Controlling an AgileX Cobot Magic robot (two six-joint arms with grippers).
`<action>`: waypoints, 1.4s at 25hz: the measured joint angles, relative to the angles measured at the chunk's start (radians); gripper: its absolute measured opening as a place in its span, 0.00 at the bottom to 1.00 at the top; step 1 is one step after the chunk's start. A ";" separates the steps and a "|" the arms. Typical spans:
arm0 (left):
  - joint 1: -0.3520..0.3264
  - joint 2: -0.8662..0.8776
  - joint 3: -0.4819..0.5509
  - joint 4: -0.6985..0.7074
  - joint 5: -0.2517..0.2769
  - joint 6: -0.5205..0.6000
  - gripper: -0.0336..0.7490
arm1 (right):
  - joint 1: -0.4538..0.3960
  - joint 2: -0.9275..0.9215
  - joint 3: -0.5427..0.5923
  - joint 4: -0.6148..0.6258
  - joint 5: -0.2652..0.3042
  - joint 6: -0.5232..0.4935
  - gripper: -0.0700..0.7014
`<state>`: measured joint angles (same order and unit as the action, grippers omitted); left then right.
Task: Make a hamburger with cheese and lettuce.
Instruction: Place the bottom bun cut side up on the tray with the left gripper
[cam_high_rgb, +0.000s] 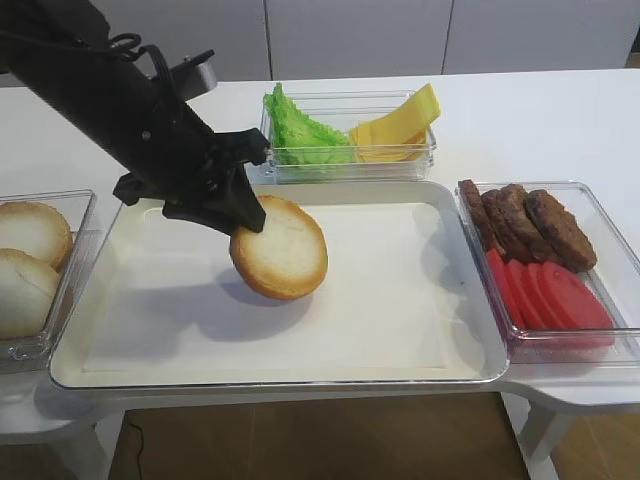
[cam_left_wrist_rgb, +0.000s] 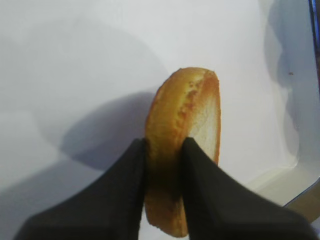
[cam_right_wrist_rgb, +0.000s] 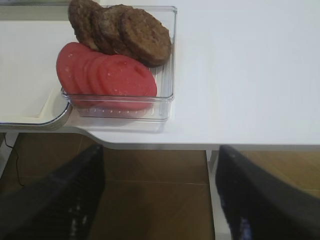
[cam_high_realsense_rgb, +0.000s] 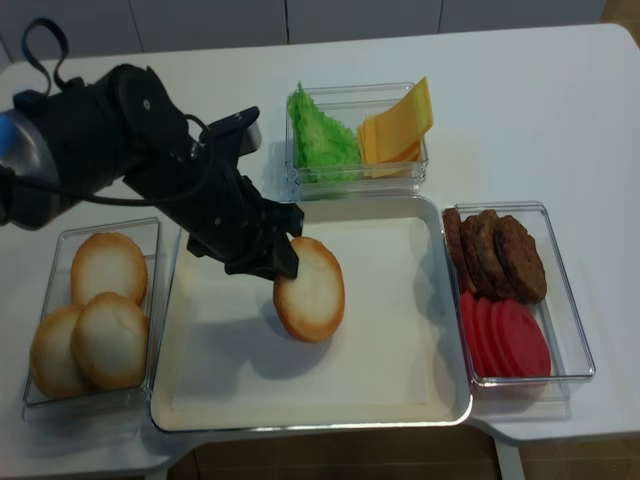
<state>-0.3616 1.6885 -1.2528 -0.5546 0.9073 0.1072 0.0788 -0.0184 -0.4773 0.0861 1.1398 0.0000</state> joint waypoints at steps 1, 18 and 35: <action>0.002 0.000 0.000 0.000 0.002 0.003 0.24 | 0.000 0.000 0.000 0.000 0.000 0.000 0.79; 0.002 0.086 0.000 -0.061 0.014 0.072 0.24 | 0.000 0.000 0.000 0.000 0.000 0.000 0.79; 0.002 0.053 -0.041 -0.045 0.011 0.074 0.67 | 0.000 0.000 0.000 0.000 0.000 0.000 0.79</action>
<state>-0.3598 1.7415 -1.2940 -0.5994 0.9178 0.1814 0.0788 -0.0184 -0.4773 0.0861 1.1398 0.0000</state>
